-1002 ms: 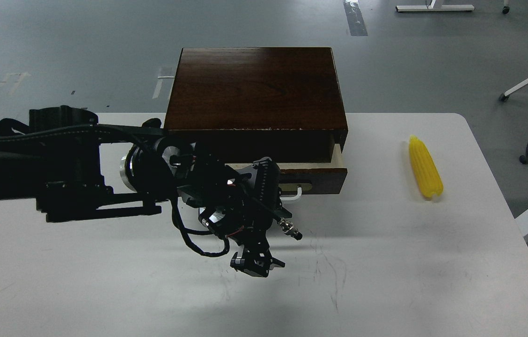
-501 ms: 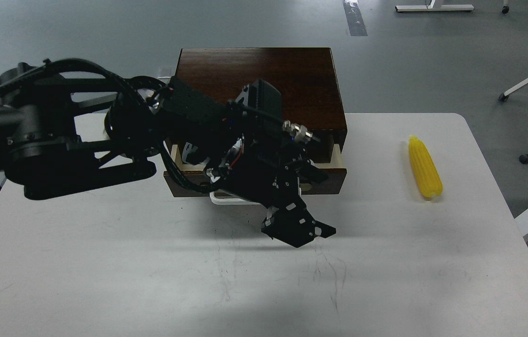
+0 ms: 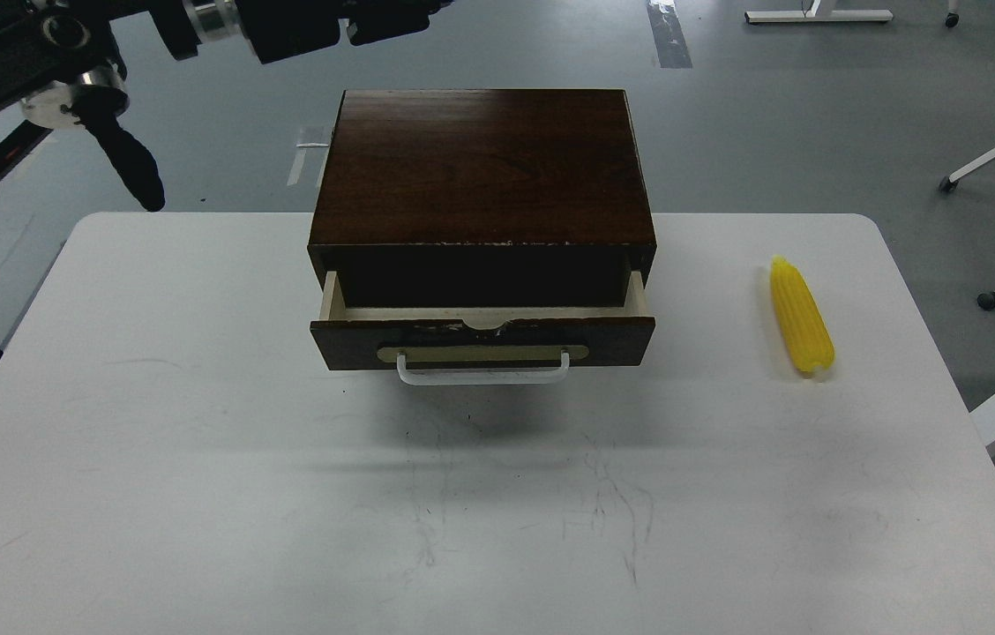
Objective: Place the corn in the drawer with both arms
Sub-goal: 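Release the handle and lift the left gripper away from the box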
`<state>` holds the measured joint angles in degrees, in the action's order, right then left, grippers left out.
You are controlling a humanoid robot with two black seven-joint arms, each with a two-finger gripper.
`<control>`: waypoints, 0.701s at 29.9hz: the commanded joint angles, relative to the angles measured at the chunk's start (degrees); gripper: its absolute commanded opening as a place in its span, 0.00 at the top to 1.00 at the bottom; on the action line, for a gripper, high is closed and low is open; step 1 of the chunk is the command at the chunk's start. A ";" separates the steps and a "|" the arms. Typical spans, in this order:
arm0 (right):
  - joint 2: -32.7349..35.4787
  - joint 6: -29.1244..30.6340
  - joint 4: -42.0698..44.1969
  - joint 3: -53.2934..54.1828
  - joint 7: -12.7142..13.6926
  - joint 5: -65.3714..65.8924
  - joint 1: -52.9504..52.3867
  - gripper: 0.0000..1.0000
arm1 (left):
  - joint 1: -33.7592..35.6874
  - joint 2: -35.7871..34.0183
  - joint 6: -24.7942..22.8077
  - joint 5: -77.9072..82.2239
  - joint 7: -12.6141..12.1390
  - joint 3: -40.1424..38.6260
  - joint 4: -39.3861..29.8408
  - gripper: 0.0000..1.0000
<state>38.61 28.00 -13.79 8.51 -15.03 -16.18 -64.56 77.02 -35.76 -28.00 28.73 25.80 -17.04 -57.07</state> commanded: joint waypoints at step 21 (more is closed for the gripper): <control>-23.93 -9.37 24.86 -64.40 -12.97 24.00 9.72 0.00 | -14.52 6.49 0.00 -38.92 -6.54 -10.20 33.25 0.02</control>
<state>16.23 20.11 10.02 -52.21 -28.01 7.83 -56.76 64.94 -30.70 -27.99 -9.32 22.27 -24.44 -25.46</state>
